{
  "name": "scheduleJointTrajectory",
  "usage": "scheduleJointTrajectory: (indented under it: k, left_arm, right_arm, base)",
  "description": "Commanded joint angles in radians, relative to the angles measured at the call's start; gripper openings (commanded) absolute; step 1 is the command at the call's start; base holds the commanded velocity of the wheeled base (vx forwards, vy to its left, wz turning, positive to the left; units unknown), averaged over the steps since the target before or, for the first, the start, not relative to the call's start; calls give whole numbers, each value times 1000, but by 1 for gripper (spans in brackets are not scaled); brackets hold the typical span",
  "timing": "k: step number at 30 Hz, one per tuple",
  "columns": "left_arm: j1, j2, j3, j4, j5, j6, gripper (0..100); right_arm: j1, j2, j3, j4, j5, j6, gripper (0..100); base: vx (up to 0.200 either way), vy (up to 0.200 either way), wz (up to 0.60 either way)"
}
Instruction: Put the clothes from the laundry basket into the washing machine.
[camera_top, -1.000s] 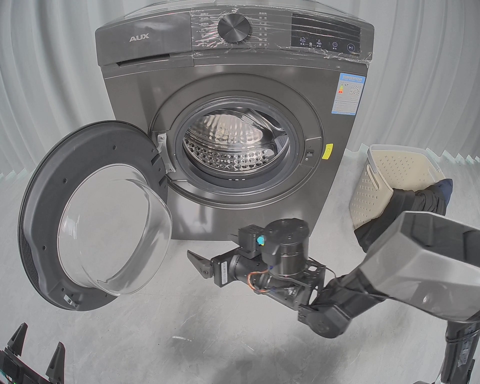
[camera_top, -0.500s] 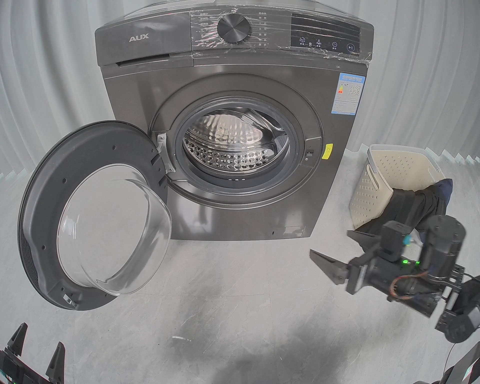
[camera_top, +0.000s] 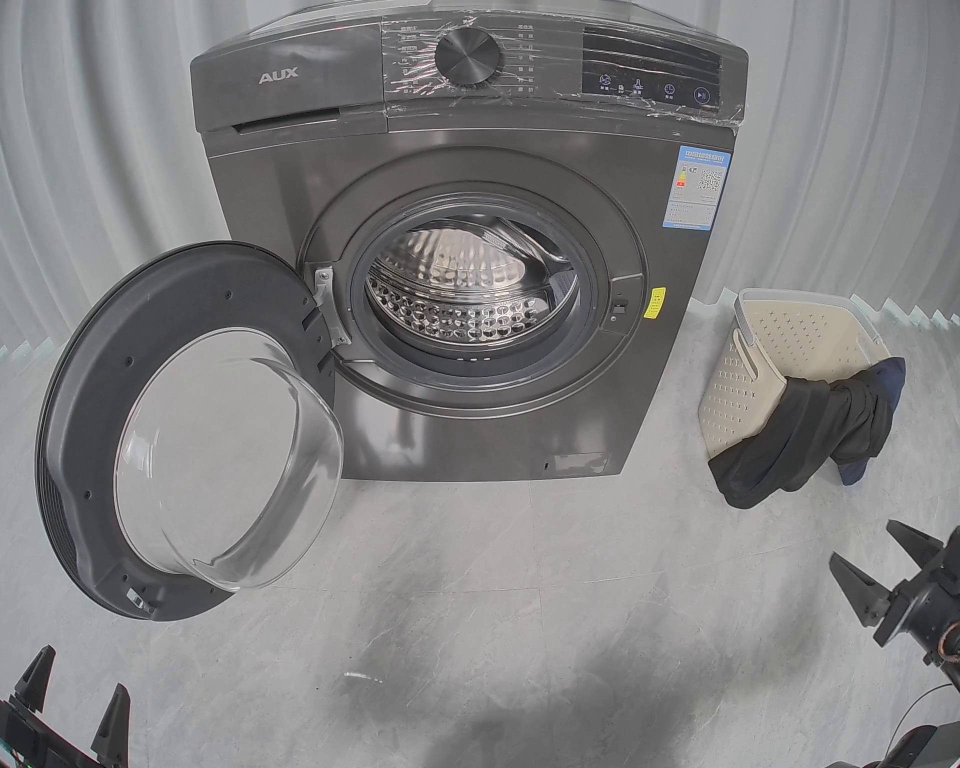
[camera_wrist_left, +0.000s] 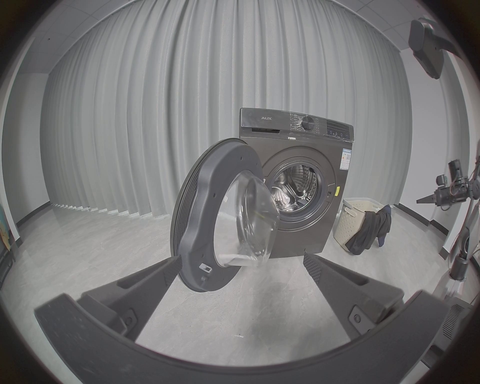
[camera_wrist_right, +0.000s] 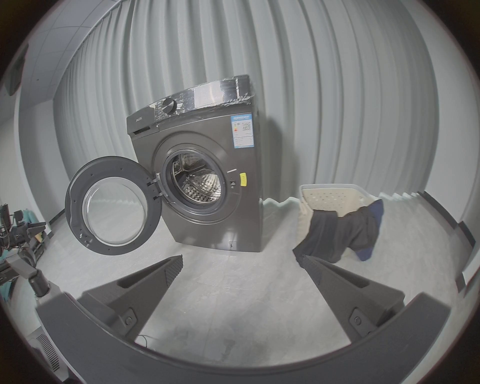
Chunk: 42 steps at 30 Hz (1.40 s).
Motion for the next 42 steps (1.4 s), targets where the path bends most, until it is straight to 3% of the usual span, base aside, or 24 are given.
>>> scheduleJointTrajectory:
  k: [1,7,11,12,15,17,21,25,42]
  left_arm:
    - [0,-18,15,0,1,1,100]
    - [0,-18,15,0,1,-1,100]
    - [0,-18,15,0,1,-1,100]
    - [0,-18,15,0,1,1,100]
    - [0,-18,15,0,1,-1,100]
    - [0,-18,15,0,1,1,100]
    - [0,-18,15,0,1,-1,100]
    - [0,-18,15,0,2,1,100]
    - [0,-18,15,0,-1,-1,100]
  right_arm:
    - [-187,-649,22,407,10,-23,100]
    - [-247,-816,22,536,73,-22,100]
    - [-267,-896,22,683,82,-25,100]
    - [-290,-938,11,769,97,-16,100]
    - [-292,-938,23,732,74,-23,100]
    - [-292,-938,23,781,57,-20,100]
    - [-292,-938,19,790,79,-45,100]
    - [-292,-938,22,781,80,-39,100]
    - [-292,-938,22,781,85,-42,100]
  base:
    - [0,0,0]
    - [0,0,0]
    - [0,0,0]
    - [0,0,0]
    - [0,0,0]
    - [0,0,0]
    - [0,0,0]
    - [0,0,0]
    - [0,-200,0]
